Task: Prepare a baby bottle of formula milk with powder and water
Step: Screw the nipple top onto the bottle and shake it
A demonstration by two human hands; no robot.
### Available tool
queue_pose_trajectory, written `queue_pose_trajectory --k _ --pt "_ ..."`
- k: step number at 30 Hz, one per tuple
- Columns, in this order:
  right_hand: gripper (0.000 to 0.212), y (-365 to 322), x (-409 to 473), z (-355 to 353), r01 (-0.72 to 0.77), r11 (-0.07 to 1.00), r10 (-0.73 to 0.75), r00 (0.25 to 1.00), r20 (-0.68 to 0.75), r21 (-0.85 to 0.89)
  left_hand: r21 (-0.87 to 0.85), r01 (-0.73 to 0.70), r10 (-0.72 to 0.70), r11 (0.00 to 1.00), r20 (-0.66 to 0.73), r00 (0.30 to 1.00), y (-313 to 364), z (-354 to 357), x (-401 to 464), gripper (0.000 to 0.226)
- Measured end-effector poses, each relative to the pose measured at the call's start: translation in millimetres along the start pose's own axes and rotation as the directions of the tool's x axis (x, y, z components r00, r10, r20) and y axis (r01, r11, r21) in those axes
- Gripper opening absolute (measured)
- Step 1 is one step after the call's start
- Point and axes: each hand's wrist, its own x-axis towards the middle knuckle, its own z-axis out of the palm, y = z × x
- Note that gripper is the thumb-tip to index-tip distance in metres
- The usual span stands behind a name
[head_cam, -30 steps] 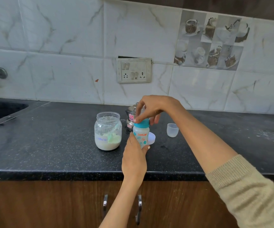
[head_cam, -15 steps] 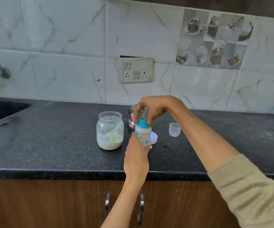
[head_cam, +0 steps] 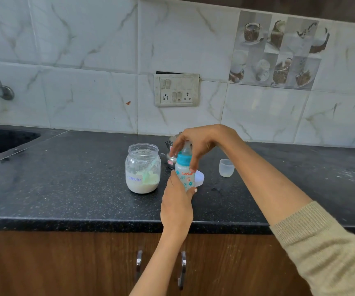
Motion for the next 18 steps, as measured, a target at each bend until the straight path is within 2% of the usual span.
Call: queue_pose_trajectory --k 2,5,8,10,12,15,18 --pt "0.080 2 -7 -3 0.022 0.999 -0.020 0.999 -0.045 0.030 -0.006 0.005 -0.005 1.000 0.000 1.000 0 0 0 0.057" --pt "0.083 6 -8 -5 -0.072 0.994 0.085 0.983 -0.164 0.082 0.001 0.001 -0.001 1.000 0.002 1.000 0 1 1 0.057" --pt "0.068 7 1 2 -0.139 0.981 0.155 0.982 -0.112 0.138 -0.001 0.010 -0.010 1.000 -0.005 1.000 0 1 0 0.059" --pt "0.056 6 4 2 -0.110 0.978 0.127 0.988 -0.091 0.175 0.001 0.011 -0.011 1.000 -0.005 1.000 0 1 0 0.059" --pt "0.055 3 3 -2 -0.074 0.978 0.088 0.994 -0.062 0.193 0.013 -0.005 0.005 1.000 -0.004 1.000 1 0 0 0.058" --pt "0.051 -1 4 -2 -0.034 0.992 0.034 0.999 -0.002 0.122 0.006 -0.008 0.008 1.000 0.002 1.000 1 -1 -1 0.057" --pt "0.048 0 5 1 -0.022 0.999 0.022 1.000 0.000 0.047 -0.008 0.012 -0.012 1.000 0.007 1.000 1 0 0 0.060"
